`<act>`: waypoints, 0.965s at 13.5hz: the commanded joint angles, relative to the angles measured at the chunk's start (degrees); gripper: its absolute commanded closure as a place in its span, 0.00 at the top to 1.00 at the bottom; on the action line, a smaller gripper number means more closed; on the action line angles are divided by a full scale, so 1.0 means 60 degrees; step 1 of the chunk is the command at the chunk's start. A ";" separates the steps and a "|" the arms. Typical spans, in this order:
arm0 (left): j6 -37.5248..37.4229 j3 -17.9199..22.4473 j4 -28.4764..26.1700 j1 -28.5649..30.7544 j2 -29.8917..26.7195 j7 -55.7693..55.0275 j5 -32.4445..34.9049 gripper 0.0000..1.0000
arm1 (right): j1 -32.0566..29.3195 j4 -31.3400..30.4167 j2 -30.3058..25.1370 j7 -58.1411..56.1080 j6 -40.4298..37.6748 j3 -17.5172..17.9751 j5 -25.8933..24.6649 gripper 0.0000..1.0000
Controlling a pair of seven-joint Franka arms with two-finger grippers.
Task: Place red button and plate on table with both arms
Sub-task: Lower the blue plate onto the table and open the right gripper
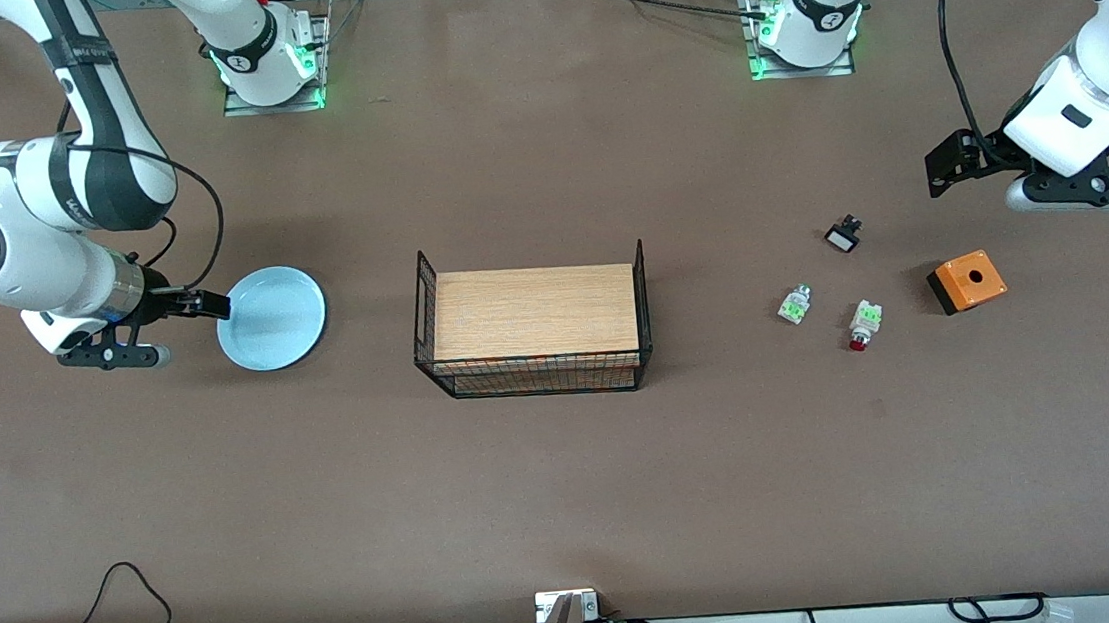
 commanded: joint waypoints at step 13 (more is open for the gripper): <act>-0.0014 -0.0008 -0.0021 0.0014 -0.0050 0.0010 0.0224 1.00 | -0.1149 0.4647 -0.0442 -0.0608 -0.4533 -0.0097 -0.0098 1.00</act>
